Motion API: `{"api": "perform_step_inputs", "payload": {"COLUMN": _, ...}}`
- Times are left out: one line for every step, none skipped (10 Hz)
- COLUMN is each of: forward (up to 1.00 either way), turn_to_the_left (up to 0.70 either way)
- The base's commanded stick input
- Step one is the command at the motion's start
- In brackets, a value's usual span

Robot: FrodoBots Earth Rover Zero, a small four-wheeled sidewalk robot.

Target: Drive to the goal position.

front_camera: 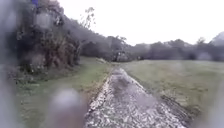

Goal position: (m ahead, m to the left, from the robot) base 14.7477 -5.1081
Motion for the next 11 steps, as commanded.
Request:
{"api": "perform_step_inputs", "payload": {"forward": 0.85, "turn_to_the_left": 0.00}}
{"api": "perform_step_inputs", "payload": {"forward": 0.85, "turn_to_the_left": 0.00}}
{"api": "perform_step_inputs", "payload": {"forward": 0.85, "turn_to_the_left": 0.00}}
{"api": "perform_step_inputs", "payload": {"forward": 0.85, "turn_to_the_left": 0.00}}
{"api": "perform_step_inputs", "payload": {"forward": 0.85, "turn_to_the_left": 0.00}}
{"api": "perform_step_inputs", "payload": {"forward": 0.85, "turn_to_the_left": 0.00}}
{"api": "perform_step_inputs", "payload": {"forward": 0.85, "turn_to_the_left": -0.10}}
{"api": "perform_step_inputs", "payload": {"forward": 0.85, "turn_to_the_left": -0.26}}
{"api": "perform_step_inputs", "payload": {"forward": 0.85, "turn_to_the_left": -0.22}}
{"api": "perform_step_inputs", "payload": {"forward": 0.85, "turn_to_the_left": 0.00}}
{"api": "perform_step_inputs", "payload": {"forward": 0.85, "turn_to_the_left": 0.00}}
